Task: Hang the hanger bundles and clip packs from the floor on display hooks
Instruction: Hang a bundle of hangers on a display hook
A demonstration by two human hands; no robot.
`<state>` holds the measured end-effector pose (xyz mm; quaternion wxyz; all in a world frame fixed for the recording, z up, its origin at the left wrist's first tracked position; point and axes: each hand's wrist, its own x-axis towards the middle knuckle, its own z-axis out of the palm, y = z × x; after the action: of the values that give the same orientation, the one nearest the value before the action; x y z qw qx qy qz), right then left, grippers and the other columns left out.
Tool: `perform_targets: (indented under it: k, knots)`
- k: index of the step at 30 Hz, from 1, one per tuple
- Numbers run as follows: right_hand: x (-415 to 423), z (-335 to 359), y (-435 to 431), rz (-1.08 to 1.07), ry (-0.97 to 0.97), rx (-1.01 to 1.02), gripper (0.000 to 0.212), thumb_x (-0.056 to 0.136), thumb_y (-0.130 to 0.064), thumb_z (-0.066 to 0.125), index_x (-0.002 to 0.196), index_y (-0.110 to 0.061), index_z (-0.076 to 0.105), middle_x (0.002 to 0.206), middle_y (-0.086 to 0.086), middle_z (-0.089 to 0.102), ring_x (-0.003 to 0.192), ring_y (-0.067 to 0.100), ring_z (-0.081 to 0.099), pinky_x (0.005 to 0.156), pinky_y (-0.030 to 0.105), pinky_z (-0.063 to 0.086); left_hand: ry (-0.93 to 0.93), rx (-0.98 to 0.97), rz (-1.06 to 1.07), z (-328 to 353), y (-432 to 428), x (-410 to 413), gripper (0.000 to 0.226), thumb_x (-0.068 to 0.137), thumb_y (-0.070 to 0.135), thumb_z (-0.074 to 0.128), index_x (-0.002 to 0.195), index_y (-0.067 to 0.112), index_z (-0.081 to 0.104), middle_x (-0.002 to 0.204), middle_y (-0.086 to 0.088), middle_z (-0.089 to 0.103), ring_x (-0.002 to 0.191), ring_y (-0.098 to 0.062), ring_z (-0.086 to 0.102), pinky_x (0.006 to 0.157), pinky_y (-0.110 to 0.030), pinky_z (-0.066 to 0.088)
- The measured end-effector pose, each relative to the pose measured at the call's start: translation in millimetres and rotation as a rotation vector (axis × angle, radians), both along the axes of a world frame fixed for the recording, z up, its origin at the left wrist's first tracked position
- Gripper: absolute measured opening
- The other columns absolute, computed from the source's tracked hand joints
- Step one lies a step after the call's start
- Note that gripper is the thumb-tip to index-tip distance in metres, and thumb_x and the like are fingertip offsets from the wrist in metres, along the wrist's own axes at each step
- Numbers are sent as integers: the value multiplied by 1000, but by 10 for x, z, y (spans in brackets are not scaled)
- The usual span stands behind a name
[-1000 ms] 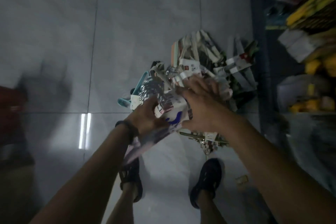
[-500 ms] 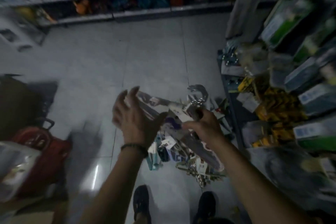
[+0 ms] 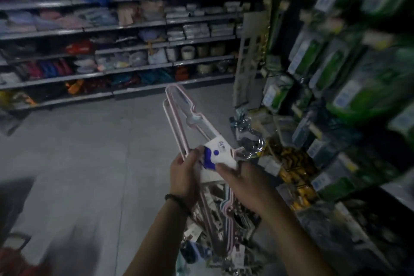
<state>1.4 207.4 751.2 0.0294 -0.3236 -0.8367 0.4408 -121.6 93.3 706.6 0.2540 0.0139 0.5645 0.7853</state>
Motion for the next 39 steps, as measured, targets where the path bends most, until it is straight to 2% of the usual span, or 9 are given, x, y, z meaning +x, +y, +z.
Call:
perform_targets:
  k: [5, 10, 15, 20, 24, 29, 32, 36, 39]
  knots:
    - [429, 709, -117, -308, 145, 613, 30, 100, -55, 57, 87, -29, 64, 68, -13, 65, 59, 2, 59, 53, 26, 47, 151, -22, -182, 194, 203, -3, 12, 94, 13, 74, 88, 5, 67, 82, -10, 74, 78, -31, 70, 70, -40, 62]
    - [572, 1097, 68, -409, 171, 759, 53, 97, -59, 57, 141, -30, 53, 110, 3, 73, 91, 29, 70, 74, 41, 60, 282, 26, -503, 582, 527, 480, 22, 86, 20, 81, 88, 1, 72, 78, -13, 74, 73, -30, 71, 65, -39, 58]
    - [1358, 1282, 119, -671, 263, 940, 27, 104, -38, 60, 125, -23, 70, 61, -8, 54, 46, 14, 50, 43, 26, 40, 439, 107, -811, 991, 659, 1246, 39, 77, 36, 89, 101, 8, 76, 94, -12, 79, 91, -29, 77, 80, -43, 62]
    - [2354, 1502, -132, -825, 243, 936, 27, 106, -41, 51, 109, -21, 70, 75, -4, 71, 56, 11, 63, 51, 26, 49, 489, 217, -1077, 1416, 737, 2010, 61, 92, 73, 60, 124, 23, 75, 115, -8, 79, 110, -30, 75, 96, -54, 58]
    - [3210, 1584, -360, -949, 251, 946, 17, 109, -33, 51, 102, -26, 65, 64, -14, 59, 50, 7, 58, 42, 19, 37, 609, 235, -1111, 1737, 769, 2748, 52, 99, 56, 52, 89, 16, 83, 78, -6, 79, 76, -22, 77, 70, -35, 62]
    - [4599, 1755, -844, -1116, 394, 952, 18, 107, -23, 59, 91, -22, 68, 68, -9, 68, 55, 5, 64, 50, 33, 54, 794, 295, -1185, 1955, 771, 3861, 55, 88, 62, 61, 80, 10, 79, 70, -12, 74, 64, -33, 71, 64, -50, 59]
    - [5436, 1971, -1229, -1184, 420, 924, 26, 106, -23, 60, 82, -32, 65, 64, -11, 66, 52, 3, 62, 49, 19, 47, 992, 363, -1183, 2075, 739, 4610, 62, 94, 72, 49, 84, 14, 69, 71, -19, 68, 66, -41, 66, 58, -55, 53]
    - [6521, 2156, -1643, -1206, 265, 1026, 36, 108, -29, 56, 75, -44, 52, 59, -8, 60, 46, 10, 52, 46, 36, 41, 1360, 434, -1166, 2268, 726, 5453, 44, 103, 64, 37, 87, 36, 68, 72, 6, 72, 64, -7, 70, 61, -37, 58]
    - [7219, 2276, -1873, -1217, 171, 1087, 37, 107, -27, 57, 77, -46, 49, 63, -23, 63, 50, 4, 58, 46, 20, 39, 1507, 453, -1103, 2510, 713, 5973, 53, 96, 69, 29, 65, 44, 63, 63, 15, 68, 62, -2, 66, 58, -16, 46]
